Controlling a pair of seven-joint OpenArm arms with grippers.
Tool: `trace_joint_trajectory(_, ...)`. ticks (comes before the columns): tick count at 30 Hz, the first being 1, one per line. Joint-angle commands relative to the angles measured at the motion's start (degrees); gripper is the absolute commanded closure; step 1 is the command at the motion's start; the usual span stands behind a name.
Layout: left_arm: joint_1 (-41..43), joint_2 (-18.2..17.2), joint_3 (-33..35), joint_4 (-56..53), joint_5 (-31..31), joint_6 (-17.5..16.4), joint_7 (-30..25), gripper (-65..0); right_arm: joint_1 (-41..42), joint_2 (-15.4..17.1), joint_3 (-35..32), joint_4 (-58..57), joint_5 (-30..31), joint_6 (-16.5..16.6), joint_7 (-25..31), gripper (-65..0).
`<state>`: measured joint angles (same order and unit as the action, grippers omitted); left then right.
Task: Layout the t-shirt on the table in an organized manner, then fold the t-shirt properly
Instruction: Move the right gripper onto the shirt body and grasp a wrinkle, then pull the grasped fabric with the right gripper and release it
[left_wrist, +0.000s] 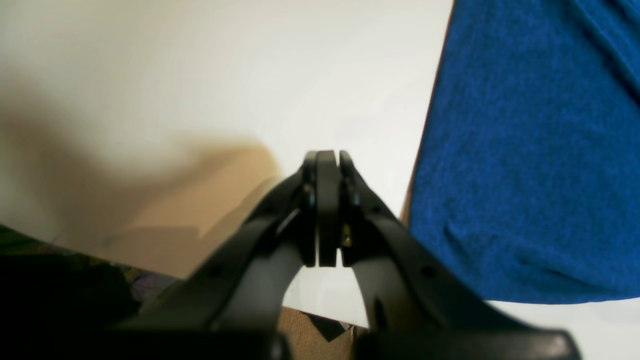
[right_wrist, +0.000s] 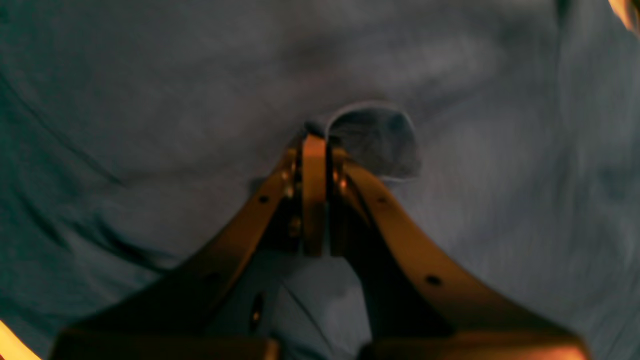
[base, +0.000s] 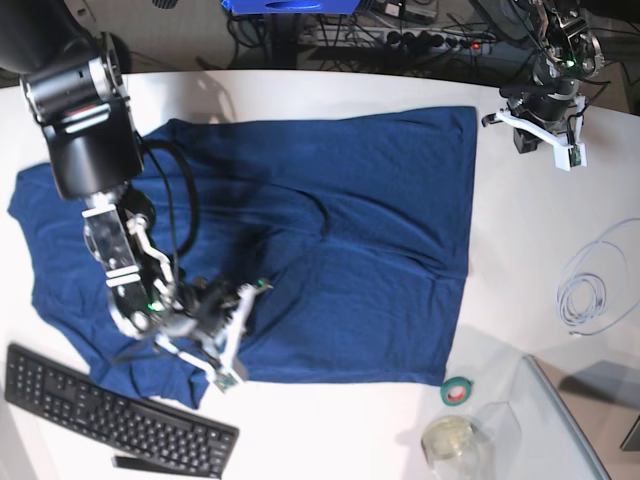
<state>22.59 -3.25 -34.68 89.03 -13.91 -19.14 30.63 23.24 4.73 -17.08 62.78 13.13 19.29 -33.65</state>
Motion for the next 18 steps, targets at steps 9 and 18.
trace_joint_trajectory(9, 0.1, -0.6, -0.2, 0.9, -0.4, -0.1, -1.0, 0.0, 7.6, -6.8, -7.2, 1.3, 0.3, 0.1, 1.2, -0.2)
trace_joint_trajectory(18, 0.2, -0.6, -0.2, 0.9, -0.4, -0.1, -1.0, 0.0, 10.5, -11.7, -8.5, 0.9, 0.3, 0.2, 1.5, -1.5)
